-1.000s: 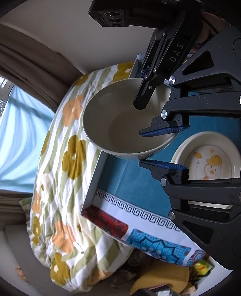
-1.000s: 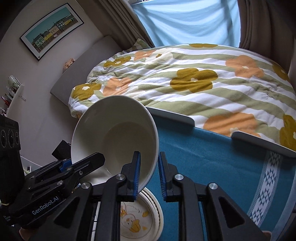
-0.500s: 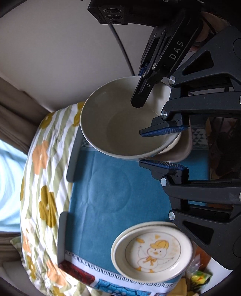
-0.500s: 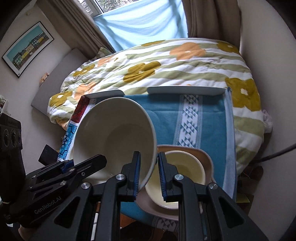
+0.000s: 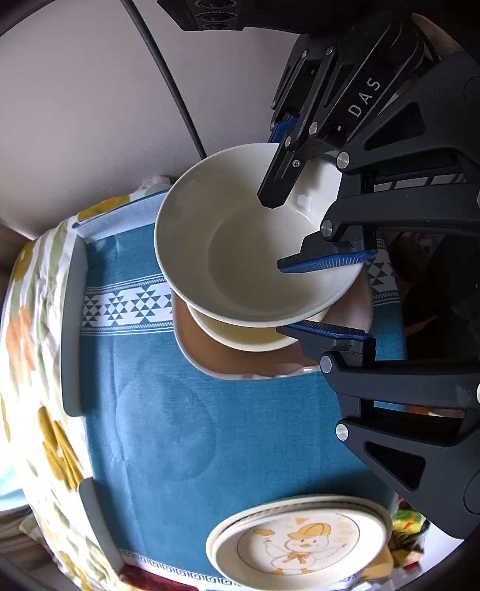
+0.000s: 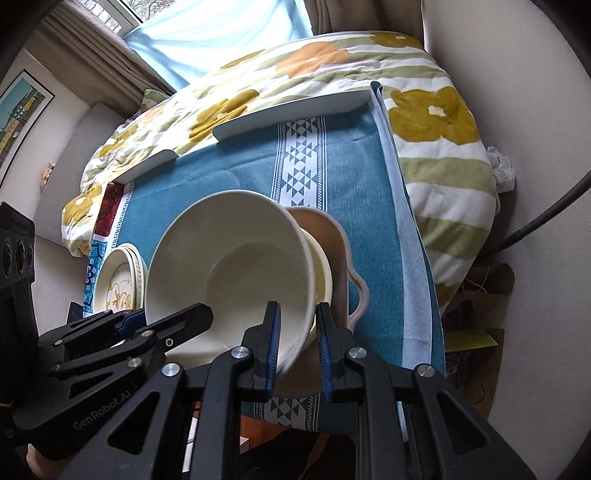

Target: Organize plates and bowls

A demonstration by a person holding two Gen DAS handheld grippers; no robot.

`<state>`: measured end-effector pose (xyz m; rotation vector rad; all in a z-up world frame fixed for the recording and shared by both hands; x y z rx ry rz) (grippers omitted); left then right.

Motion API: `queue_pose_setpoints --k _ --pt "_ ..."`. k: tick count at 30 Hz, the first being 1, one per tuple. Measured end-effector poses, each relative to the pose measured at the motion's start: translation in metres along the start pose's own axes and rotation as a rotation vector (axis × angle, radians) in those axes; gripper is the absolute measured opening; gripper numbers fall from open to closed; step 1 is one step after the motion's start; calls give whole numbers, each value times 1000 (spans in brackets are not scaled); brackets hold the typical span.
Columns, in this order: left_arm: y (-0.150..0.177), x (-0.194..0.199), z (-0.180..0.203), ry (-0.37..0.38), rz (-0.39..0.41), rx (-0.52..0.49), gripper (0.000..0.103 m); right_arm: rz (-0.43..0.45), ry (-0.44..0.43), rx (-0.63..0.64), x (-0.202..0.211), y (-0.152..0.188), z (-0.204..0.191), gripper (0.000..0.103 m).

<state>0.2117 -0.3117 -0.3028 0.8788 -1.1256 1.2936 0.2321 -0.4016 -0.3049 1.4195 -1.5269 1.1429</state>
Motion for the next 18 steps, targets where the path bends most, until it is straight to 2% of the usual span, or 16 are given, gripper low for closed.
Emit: queue_pose_setpoints --k 11,18 --pt "-9 -17 -6 -69 -51 -11 23 -19 33 32 -12 -5 -3 18" --pt "-14 -19 -3 -122 -41 -38 23 -21 50 40 -15 -5 -2 18"
Point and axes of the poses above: each gripper's, at about its wrist camera, not at the fingertips, and x roughly against the way its jaws point, z to its right, y to its underside, the point moved 8 cm from there along -x, roughly the way its jaws point, and after that the axes turned 10 degrees about -z, right-handed, at the moved point
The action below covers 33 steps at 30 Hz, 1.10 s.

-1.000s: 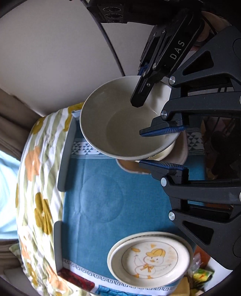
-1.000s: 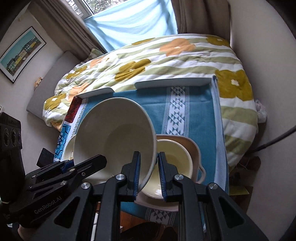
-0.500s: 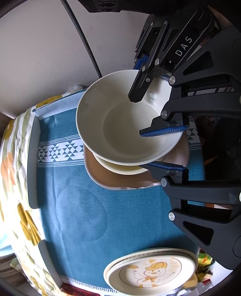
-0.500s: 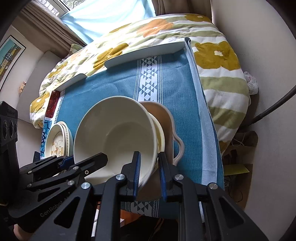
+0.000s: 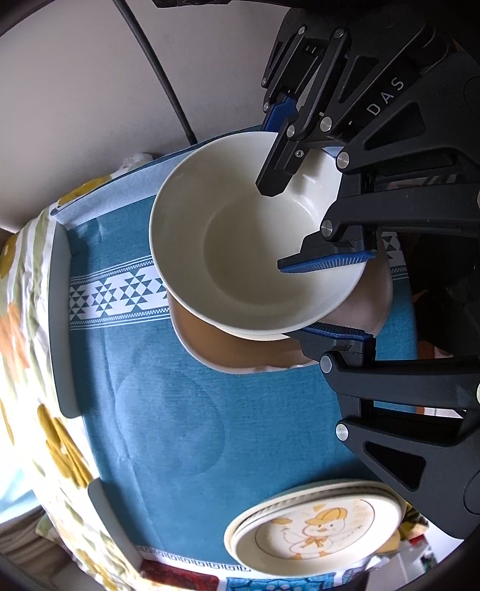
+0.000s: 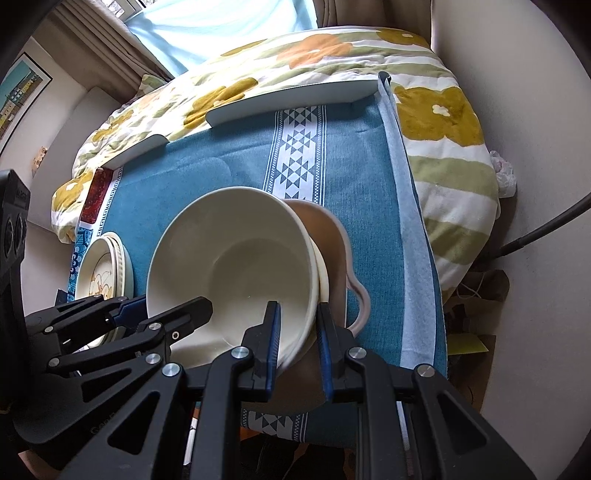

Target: Organize plates and bowls

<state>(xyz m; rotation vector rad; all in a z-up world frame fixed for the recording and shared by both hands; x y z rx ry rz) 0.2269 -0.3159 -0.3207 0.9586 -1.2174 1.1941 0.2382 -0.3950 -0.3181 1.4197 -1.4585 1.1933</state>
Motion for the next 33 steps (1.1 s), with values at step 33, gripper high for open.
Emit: queue_pose_setpoints --k 33 --pt "4 23 -3 -76 53 -64 23 47 -27 -16 21 -2 1 18"
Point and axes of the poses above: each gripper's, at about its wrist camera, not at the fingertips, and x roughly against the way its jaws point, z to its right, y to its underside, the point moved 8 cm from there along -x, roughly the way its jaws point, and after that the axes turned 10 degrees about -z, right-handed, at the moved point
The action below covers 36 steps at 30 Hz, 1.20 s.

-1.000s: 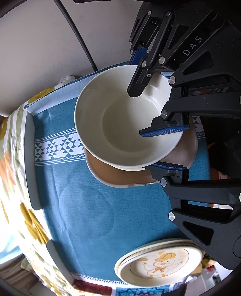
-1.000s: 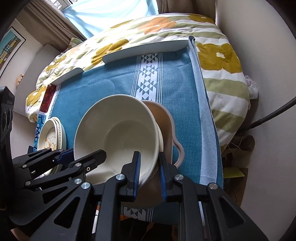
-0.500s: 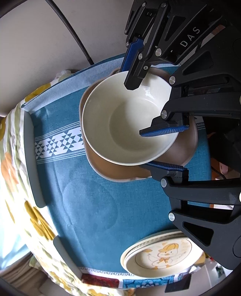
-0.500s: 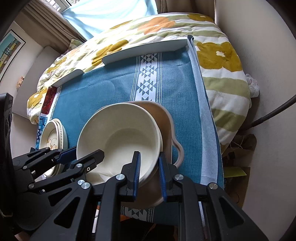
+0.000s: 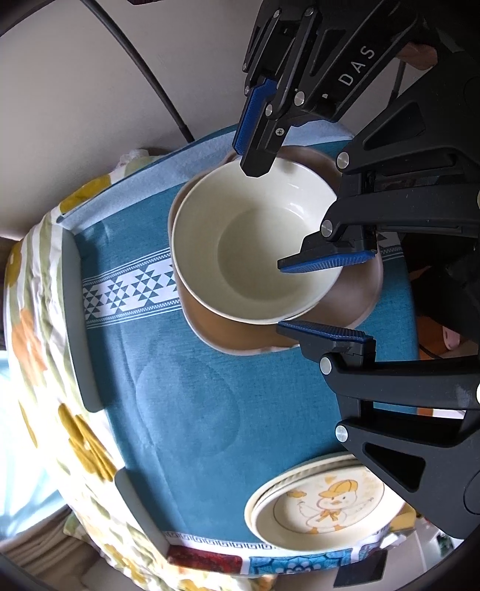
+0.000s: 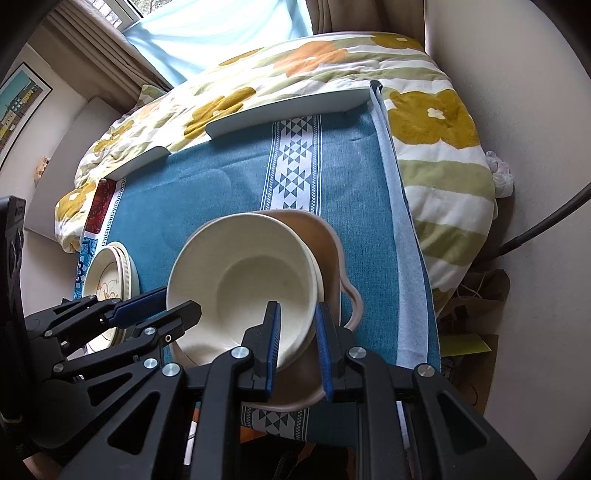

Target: Organize plates and bowls

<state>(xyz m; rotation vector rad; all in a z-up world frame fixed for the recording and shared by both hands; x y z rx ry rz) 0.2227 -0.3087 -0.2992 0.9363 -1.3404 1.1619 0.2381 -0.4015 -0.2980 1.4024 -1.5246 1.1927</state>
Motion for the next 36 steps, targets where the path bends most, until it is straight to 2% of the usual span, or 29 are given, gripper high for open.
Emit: queue_pose_setpoints --k 4,7,9,10,11,12,14,16,19,23,29,31,33,36 --pt "0 31 -2 -5 64 -14 23 40 5 27 24 -3 -6 18" --pt "1 60 -7 -3 130 -24 31 75 -13 52 48 -4 -10 18" --pt "3 81 -11 -9 184 -33 56 102 -6 77 63 -5 -12 18" --pt "3 92 -13 -21 219 -42 78 111 13 91 70 -4 -12 20" --pt "4 103 -15 -38 257 -55 92 122 33 104 76 -4 -11 38" --pt "5 112 -17 -57 290 -72 100 133 47 112 82 -4 -11 72" --pt "9 123 -20 -90 318 -110 103 158 53 132 90 -1 -9 101" --pt "14 118 -24 -100 271 -145 103 131 74 170 90 2 -6 101" --pt "26 93 -33 -97 146 -172 103 27 142 239 75 12 -2 101" --pt "39 50 -37 -80 12 -191 103 -30 251 249 47 23 18 101" --pt "39 -1 -33 -14 -91 -169 102 -134 269 298 0 28 26 101" --pt "38 -14 -33 3 -123 -168 101 -164 258 303 -11 28 25 97" --pt "37 -24 -33 25 -149 -153 91 -202 244 314 -22 29 23 81" --pt "34 -37 -30 69 -180 -144 79 -255 225 331 -38 31 19 67"
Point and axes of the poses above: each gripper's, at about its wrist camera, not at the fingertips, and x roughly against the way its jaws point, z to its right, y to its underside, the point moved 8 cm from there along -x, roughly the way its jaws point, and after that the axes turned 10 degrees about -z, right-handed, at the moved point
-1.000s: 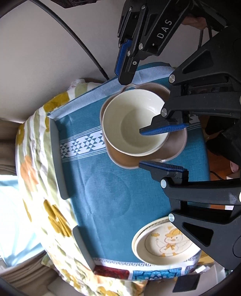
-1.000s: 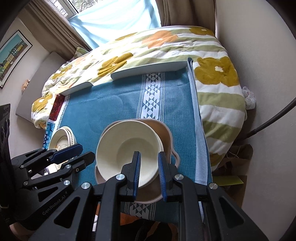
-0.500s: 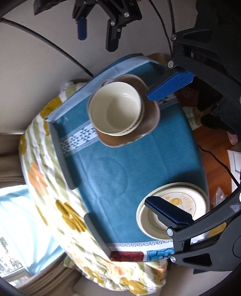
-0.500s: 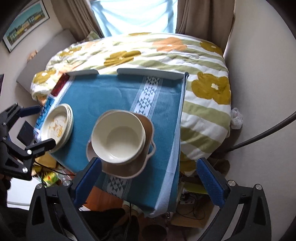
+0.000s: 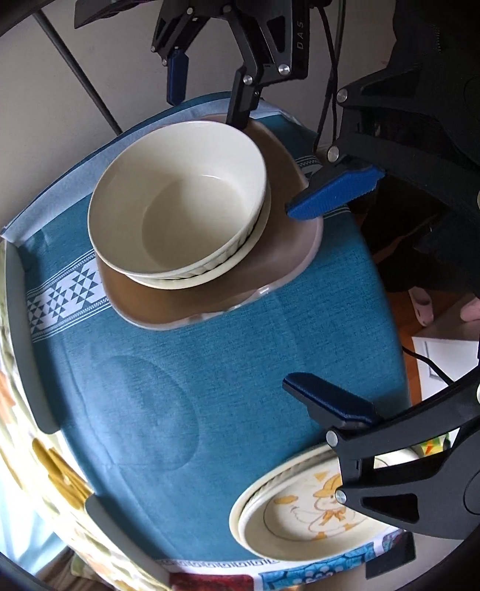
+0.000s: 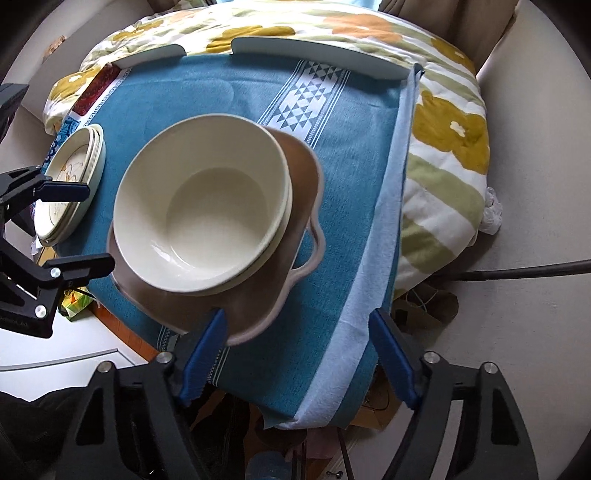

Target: Organize plates and bowls

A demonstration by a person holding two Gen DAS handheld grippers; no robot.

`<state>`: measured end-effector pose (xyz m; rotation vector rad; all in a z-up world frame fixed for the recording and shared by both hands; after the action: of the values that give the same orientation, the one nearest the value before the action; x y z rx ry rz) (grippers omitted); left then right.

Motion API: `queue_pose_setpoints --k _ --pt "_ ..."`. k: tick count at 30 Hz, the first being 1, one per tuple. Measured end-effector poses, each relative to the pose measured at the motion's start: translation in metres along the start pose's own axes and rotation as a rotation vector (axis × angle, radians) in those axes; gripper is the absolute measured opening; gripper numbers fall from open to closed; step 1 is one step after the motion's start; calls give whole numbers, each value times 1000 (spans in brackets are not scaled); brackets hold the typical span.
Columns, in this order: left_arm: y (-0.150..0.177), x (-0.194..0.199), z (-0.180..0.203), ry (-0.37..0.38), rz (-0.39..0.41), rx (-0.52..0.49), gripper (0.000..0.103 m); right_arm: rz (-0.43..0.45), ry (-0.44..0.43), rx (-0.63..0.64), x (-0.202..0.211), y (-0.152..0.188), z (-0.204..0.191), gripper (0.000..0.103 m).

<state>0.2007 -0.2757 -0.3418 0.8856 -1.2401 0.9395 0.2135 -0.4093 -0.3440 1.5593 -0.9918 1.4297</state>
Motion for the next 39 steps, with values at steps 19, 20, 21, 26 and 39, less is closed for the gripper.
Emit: queue_pose_setpoints --k 19,20,21,26,39 --pt "-15 -43 32 37 -41 -84 26 -40 -179 39 -30 -5 -24 26" --pt "-15 -43 34 28 -35 -92 26 -36 -175 46 -30 -4 -25 26" --pt "-15 -43 36 23 -29 -98 26 -31 -172 52 -30 -7 -25 26" --pt "-19 -40 40 -15 -6 -113 26 0 -164 68 -28 -5 -24 26" --pt "-22 -22 34 -72 81 -77 26 72 -128 122 -14 -19 -30 26"
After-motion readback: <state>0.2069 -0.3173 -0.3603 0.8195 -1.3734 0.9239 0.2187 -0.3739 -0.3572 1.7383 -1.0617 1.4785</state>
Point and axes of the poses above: each gripper's, at about its wrist camera, not at the fingertips, and x roughly against the way its jaws point, z to its right, y to its underside, the point moved 8 cm from there along -x, roughly the way its jaws point, and after that the axes turned 10 degrees about -z, right-handed, at the moved point
